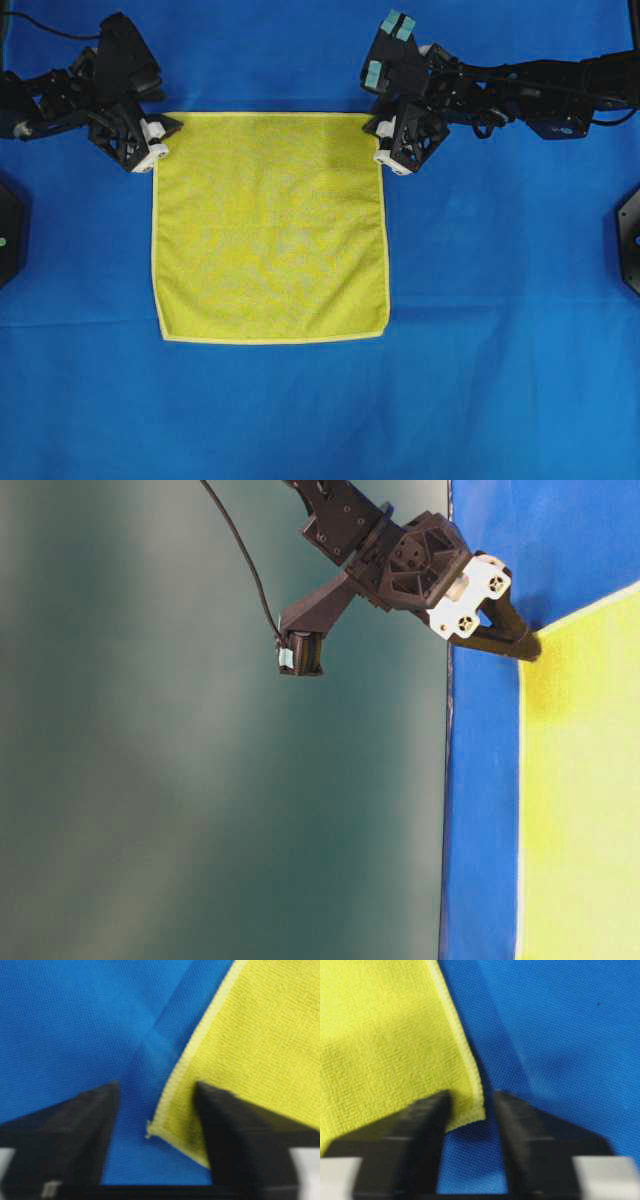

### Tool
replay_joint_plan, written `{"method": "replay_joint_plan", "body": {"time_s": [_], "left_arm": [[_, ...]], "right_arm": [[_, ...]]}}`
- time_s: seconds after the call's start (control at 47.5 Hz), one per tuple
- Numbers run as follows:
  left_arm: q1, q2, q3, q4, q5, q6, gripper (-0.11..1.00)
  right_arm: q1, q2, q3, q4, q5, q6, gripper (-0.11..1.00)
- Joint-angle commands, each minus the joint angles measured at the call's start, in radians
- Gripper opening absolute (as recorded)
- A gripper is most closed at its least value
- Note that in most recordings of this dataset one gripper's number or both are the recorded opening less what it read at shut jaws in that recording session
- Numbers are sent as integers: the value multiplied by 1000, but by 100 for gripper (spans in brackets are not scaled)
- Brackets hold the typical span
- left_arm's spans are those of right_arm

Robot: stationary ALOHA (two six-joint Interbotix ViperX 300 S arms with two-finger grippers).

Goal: Fold the yellow towel.
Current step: 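Move both grippers to the far corners of the yellow towel, then grasp the far towel corners with left and right grippers, then lift the far edge and fold it toward the near edge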

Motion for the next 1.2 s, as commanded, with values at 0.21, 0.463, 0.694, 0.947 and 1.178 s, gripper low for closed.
{"method": "replay_joint_plan", "body": {"time_s": [0.21,0.463,0.694,0.947,1.178], "left_arm": [[-15,-8,-15,0,58,21,1],[-18,-74,-48,0,138,64,1],[-18,-196,-97,0,291,115,1],[-23,-219,-80,0,302,101,1],[-104,-235,-60,-2,322,71,1]], "right_arm": [[-5,-15,-17,-20,-2,0,3],[-5,-71,-17,-20,40,2,3],[-5,-152,-9,-20,72,2,3],[-3,-158,-8,-21,74,2,3],[48,-175,5,-20,98,12,3]]}}
